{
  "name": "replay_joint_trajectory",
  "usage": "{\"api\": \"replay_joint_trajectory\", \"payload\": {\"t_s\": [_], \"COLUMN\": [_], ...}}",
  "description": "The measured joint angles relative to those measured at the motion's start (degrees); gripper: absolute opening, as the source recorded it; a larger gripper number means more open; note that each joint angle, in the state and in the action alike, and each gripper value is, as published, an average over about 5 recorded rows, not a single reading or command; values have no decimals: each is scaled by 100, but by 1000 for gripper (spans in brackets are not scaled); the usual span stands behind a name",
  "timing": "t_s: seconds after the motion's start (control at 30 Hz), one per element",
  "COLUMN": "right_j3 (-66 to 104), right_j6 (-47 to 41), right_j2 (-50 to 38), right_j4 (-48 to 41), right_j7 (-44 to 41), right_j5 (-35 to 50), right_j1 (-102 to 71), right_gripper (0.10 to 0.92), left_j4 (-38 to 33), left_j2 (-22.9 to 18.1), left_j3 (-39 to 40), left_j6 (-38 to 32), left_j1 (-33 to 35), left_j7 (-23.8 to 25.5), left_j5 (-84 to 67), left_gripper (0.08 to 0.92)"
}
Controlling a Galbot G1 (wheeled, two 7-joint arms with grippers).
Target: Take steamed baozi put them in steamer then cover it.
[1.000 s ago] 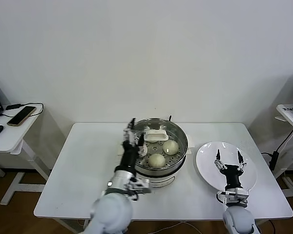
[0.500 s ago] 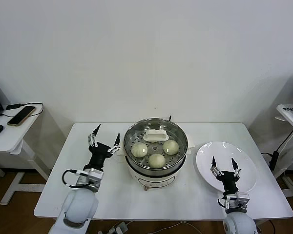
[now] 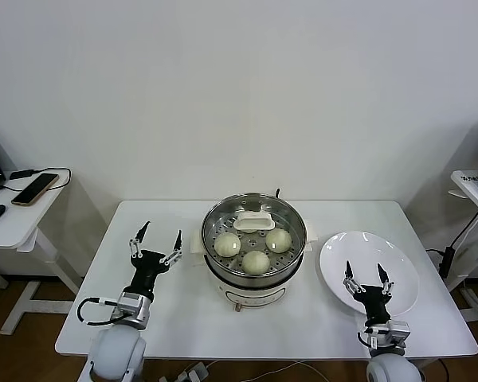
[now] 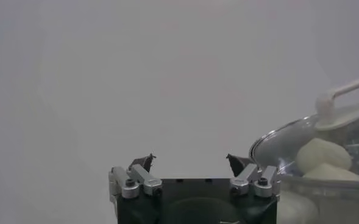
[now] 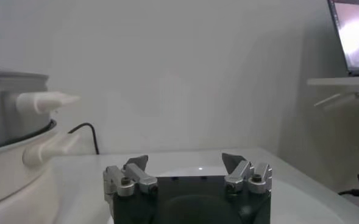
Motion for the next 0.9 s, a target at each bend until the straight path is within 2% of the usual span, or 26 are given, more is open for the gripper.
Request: {"api": "replay_joint_trajectory", "payload": {"t_s": [0.9], "right_j3": [266], "right_j6": [41], "right_j2": [171], "right_j4": [44], "right_j7": [-183], "right_j5": [-96], "right_j1": [-183], "right_gripper": [823], "left_j4": [24], "left_j2": [14], "left_j3": [-150], "left_j6": [-546], "left_j1": [463], "left_j7": [56], "left_j5": [-225], "left_gripper": [823]}}
